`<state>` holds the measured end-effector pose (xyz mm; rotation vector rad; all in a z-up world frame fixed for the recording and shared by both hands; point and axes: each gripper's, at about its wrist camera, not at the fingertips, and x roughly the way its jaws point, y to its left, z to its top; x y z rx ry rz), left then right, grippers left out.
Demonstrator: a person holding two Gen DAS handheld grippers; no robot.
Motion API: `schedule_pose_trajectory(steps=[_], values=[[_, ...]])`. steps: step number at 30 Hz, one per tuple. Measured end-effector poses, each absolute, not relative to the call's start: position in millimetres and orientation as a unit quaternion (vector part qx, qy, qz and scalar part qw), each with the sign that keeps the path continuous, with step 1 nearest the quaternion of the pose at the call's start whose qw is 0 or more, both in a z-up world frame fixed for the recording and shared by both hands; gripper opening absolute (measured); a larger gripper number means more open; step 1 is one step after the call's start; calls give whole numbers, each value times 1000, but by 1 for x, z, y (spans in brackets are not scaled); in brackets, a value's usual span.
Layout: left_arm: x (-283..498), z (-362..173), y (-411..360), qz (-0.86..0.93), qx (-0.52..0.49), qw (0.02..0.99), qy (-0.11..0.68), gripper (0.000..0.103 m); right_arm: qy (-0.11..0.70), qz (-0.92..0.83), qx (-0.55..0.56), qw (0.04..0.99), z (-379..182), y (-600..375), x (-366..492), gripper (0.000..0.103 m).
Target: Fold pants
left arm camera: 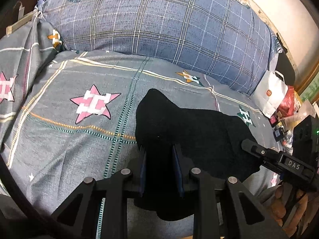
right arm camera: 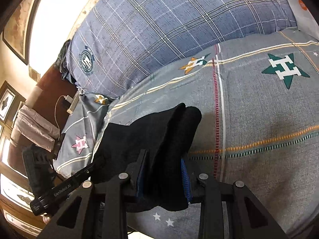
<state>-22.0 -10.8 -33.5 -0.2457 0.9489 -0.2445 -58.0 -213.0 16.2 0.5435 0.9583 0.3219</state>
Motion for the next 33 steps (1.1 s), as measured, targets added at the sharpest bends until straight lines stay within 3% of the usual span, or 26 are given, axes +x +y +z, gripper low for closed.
schedule_pose_trajectory(steps=[24,29,30,33], values=[[-28,-25,-11,-112,-103,887,436,25,430,156,239,856,25,-208,-63,33],[-18,-44,-14,-93,-92,872,472,26,447,146,236,851,17,-206,-60,33],[-13,-53,-15,-86,-87,862,492,27,463,139,239,842,9,-206,-56,34],[-10,-60,-15,-77,-89,857,501,44,505,121,249,817,-14,-207,-50,38]])
